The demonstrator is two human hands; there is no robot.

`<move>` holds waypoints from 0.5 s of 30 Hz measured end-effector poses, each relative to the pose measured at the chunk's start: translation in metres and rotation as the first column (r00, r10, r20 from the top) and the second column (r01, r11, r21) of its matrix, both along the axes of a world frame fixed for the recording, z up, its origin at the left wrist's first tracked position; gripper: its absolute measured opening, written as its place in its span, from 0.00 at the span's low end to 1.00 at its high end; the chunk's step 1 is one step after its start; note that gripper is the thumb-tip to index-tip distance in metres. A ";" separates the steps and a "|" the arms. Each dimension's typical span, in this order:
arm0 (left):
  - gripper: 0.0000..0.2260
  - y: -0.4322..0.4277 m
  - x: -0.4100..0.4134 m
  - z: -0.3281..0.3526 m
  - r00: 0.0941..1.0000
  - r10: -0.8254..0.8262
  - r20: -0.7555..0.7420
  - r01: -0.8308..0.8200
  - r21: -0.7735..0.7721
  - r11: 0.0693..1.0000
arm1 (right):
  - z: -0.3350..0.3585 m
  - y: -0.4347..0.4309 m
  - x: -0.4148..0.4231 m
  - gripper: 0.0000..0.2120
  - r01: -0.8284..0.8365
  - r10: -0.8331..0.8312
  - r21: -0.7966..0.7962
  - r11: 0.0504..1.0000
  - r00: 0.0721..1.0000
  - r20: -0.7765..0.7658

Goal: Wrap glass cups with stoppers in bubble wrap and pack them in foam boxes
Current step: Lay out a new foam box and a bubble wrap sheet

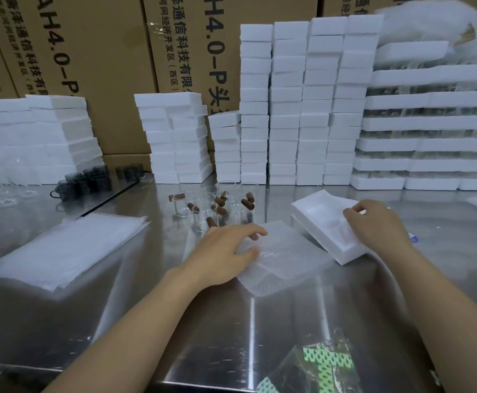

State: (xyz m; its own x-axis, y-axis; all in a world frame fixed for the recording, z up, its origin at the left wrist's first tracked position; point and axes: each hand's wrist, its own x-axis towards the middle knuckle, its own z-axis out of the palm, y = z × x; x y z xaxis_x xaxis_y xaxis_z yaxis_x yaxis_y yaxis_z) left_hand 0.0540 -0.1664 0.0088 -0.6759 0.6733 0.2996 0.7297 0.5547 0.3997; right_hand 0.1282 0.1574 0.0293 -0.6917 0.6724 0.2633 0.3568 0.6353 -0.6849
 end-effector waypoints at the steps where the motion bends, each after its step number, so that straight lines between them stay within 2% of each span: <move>1: 0.17 -0.001 -0.001 0.000 1.000 0.022 0.021 -0.022 -0.017 1.000 | 0.000 0.001 0.002 0.08 0.013 -0.014 0.008 1.000 1.000 0.013; 4: 0.19 -0.002 0.002 0.001 0.999 0.033 -0.004 -0.033 -0.140 0.990 | 0.001 -0.001 0.005 0.09 0.041 -0.045 0.057 0.998 0.996 0.077; 6: 0.21 -0.002 0.003 0.002 1.000 0.024 0.019 -0.021 -0.120 0.993 | 0.002 -0.004 0.007 0.10 0.065 -0.074 0.094 0.993 0.993 0.096; 8: 0.26 -0.005 0.001 0.004 0.998 0.034 0.049 -0.029 -0.101 0.994 | 0.003 -0.005 0.009 0.11 0.073 -0.083 0.105 0.992 0.993 0.089; 12: 0.31 -0.010 -0.007 0.004 0.998 0.057 0.021 -0.054 -0.148 0.987 | 0.005 -0.008 0.007 0.10 0.010 -0.016 0.106 0.994 0.999 0.051; 13: 0.30 -0.011 -0.008 0.004 0.997 0.072 0.024 -0.068 -0.132 0.989 | 0.006 -0.008 0.006 0.08 -0.012 0.007 0.102 0.995 0.999 0.046; 15: 0.25 -0.014 -0.008 0.006 0.993 0.115 0.033 -0.115 0.006 0.993 | 0.006 -0.010 0.005 0.08 -0.044 0.035 0.127 0.991 0.997 0.072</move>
State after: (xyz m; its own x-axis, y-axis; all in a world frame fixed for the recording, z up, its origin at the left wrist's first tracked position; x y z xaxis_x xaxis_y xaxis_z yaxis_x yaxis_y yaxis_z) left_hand 0.0455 -0.1802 0.0145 -0.7584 0.5880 0.2813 0.6477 0.6312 0.4267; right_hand 0.1331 0.1474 0.0352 -0.7367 0.6080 0.2960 0.3734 0.7308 -0.5715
